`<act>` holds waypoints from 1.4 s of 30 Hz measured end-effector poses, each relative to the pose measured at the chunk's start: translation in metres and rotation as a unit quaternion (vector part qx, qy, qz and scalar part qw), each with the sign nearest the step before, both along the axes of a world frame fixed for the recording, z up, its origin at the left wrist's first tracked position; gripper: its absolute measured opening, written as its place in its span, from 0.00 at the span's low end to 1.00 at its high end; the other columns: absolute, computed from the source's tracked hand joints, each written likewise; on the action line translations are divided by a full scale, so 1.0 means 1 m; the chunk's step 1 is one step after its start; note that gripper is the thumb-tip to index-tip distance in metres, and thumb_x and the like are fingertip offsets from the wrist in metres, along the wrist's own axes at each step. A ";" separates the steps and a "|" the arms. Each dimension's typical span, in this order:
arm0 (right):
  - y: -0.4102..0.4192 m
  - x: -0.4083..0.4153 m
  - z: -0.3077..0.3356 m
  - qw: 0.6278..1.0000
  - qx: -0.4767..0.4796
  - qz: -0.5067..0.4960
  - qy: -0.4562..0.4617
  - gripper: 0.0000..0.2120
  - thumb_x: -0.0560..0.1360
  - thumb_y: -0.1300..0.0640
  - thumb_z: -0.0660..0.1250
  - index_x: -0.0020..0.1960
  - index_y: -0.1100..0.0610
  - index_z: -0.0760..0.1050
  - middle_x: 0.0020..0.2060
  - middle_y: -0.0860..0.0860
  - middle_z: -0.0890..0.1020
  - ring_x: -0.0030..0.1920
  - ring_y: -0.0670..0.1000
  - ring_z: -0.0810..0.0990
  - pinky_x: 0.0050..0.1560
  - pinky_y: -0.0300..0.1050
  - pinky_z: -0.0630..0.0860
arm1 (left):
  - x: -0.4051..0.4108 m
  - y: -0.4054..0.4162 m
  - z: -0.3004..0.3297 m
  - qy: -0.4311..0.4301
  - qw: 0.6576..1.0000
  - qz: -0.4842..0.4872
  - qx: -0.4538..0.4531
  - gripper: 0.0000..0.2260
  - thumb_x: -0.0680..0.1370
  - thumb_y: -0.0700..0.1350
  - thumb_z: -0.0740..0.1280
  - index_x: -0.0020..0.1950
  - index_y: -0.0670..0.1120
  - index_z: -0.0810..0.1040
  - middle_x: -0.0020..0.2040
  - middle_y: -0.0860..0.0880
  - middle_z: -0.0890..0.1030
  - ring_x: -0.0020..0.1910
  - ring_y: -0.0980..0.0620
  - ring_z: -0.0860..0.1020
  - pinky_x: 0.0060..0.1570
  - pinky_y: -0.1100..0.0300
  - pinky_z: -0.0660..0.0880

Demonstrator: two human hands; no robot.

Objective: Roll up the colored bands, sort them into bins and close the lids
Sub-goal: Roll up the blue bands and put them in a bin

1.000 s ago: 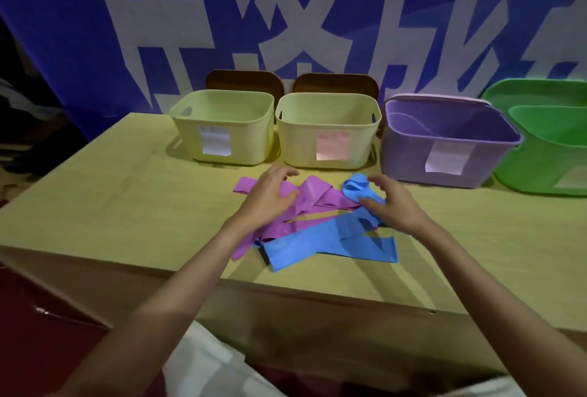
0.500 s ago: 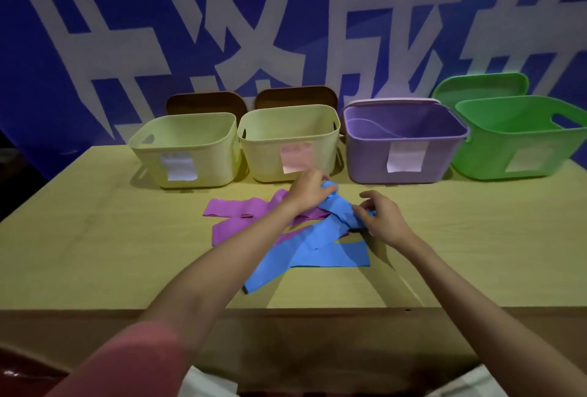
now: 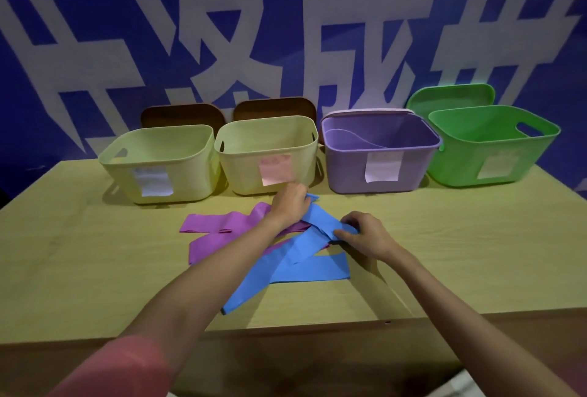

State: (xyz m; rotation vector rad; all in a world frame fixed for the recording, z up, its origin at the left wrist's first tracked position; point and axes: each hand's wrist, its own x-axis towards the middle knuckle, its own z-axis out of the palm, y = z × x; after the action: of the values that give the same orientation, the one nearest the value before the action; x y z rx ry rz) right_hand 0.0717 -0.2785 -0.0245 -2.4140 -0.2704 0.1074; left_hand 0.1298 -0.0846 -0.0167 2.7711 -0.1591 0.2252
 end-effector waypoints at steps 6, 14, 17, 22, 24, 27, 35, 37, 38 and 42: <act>0.002 0.002 -0.010 1.000 -0.012 -0.001 -0.004 0.15 0.71 0.50 0.73 0.52 0.58 0.79 0.48 0.53 0.80 0.47 0.54 0.78 0.47 0.48 0.74 | -0.013 0.009 0.012 -0.087 0.947 0.073 -0.301 0.05 0.78 0.38 0.65 0.45 0.39 0.78 0.38 0.43 0.79 0.38 0.47 0.76 0.37 0.57 0.68; -0.009 -0.010 -0.001 0.982 0.159 -0.057 -0.080 0.04 0.71 0.62 0.72 0.40 0.60 0.76 0.36 0.50 0.80 0.37 0.49 0.77 0.37 0.39 0.70 | -0.045 0.020 0.061 -0.075 0.762 0.102 -0.635 0.03 0.80 0.37 0.64 0.51 0.40 0.77 0.41 0.46 0.81 0.39 0.52 0.81 0.42 0.56 0.80; -0.013 -0.017 0.010 0.965 0.227 -0.059 -0.116 0.05 0.72 0.64 0.71 0.40 0.61 0.76 0.34 0.49 0.79 0.34 0.41 0.76 0.35 0.31 0.70 | -0.049 0.023 0.073 -0.092 0.731 0.103 -0.668 0.03 0.80 0.36 0.63 0.51 0.38 0.75 0.41 0.44 0.81 0.35 0.52 0.83 0.36 0.59 0.81; -0.025 -0.020 0.024 0.955 0.271 -0.022 -0.119 0.07 0.69 0.62 0.76 0.41 0.62 0.78 0.37 0.52 0.83 0.36 0.43 0.79 0.40 0.35 0.75 | -0.053 0.032 0.081 -0.120 0.701 0.115 -0.694 0.03 0.80 0.36 0.64 0.51 0.38 0.76 0.42 0.45 0.82 0.38 0.54 0.83 0.41 0.61 0.81; -0.033 -0.024 0.031 0.954 0.296 -0.006 -0.052 0.06 0.69 0.62 0.76 0.40 0.61 0.79 0.36 0.51 0.84 0.35 0.42 0.80 0.39 0.35 0.75 | -0.056 0.038 0.082 -0.123 0.682 0.125 -0.710 0.03 0.80 0.35 0.63 0.51 0.38 0.76 0.42 0.45 0.81 0.36 0.55 0.82 0.41 0.61 0.81; -0.048 -0.029 0.034 0.948 0.302 0.054 0.089 0.05 0.69 0.63 0.75 0.44 0.62 0.82 0.39 0.55 0.85 0.38 0.46 0.81 0.42 0.39 0.76 | -0.059 0.046 0.082 -0.120 0.671 0.141 -0.719 0.05 0.80 0.34 0.62 0.47 0.40 0.76 0.42 0.45 0.80 0.36 0.55 0.82 0.41 0.60 0.81; -0.058 -0.038 0.024 0.948 0.289 0.025 0.132 0.01 0.73 0.66 0.71 0.45 0.64 0.80 0.38 0.55 0.83 0.36 0.48 0.80 0.37 0.37 0.77 | -0.071 0.066 0.059 -0.108 0.691 0.214 -0.682 0.04 0.79 0.35 0.63 0.46 0.39 0.75 0.40 0.44 0.79 0.36 0.52 0.80 0.33 0.62 0.80; -0.058 -0.039 0.021 0.941 0.308 0.001 0.138 0.02 0.76 0.65 0.67 0.46 0.64 0.77 0.38 0.57 0.81 0.36 0.49 0.79 0.35 0.37 0.77 | -0.074 0.066 0.049 -0.093 0.732 0.208 -0.642 0.03 0.79 0.36 0.63 0.48 0.39 0.76 0.42 0.42 0.79 0.36 0.51 0.80 0.34 0.61 0.81; -0.057 -0.040 0.020 0.940 0.314 -0.027 0.132 0.03 0.77 0.65 0.66 0.45 0.63 0.77 0.38 0.57 0.80 0.35 0.49 0.78 0.33 0.37 0.76 | -0.075 0.064 0.046 -0.081 0.751 0.199 -0.625 0.03 0.79 0.37 0.64 0.48 0.39 0.76 0.42 0.42 0.79 0.37 0.51 0.80 0.35 0.61 0.81; -0.062 -0.042 0.016 0.921 0.326 -0.205 0.062 0.07 0.75 0.69 0.62 0.51 0.61 0.73 0.33 0.57 0.75 0.24 0.47 0.72 0.23 0.36 0.70 | -0.072 0.047 0.047 -0.022 0.804 0.136 -0.579 0.05 0.79 0.37 0.66 0.52 0.39 0.79 0.41 0.47 0.80 0.36 0.55 0.78 0.31 0.67 0.75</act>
State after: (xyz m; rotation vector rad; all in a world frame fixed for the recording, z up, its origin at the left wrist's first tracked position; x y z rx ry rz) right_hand 0.0295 -0.3402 -0.0090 -1.7395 0.2357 -0.0209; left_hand 0.0575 -0.0371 0.0303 1.5386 0.2893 0.3178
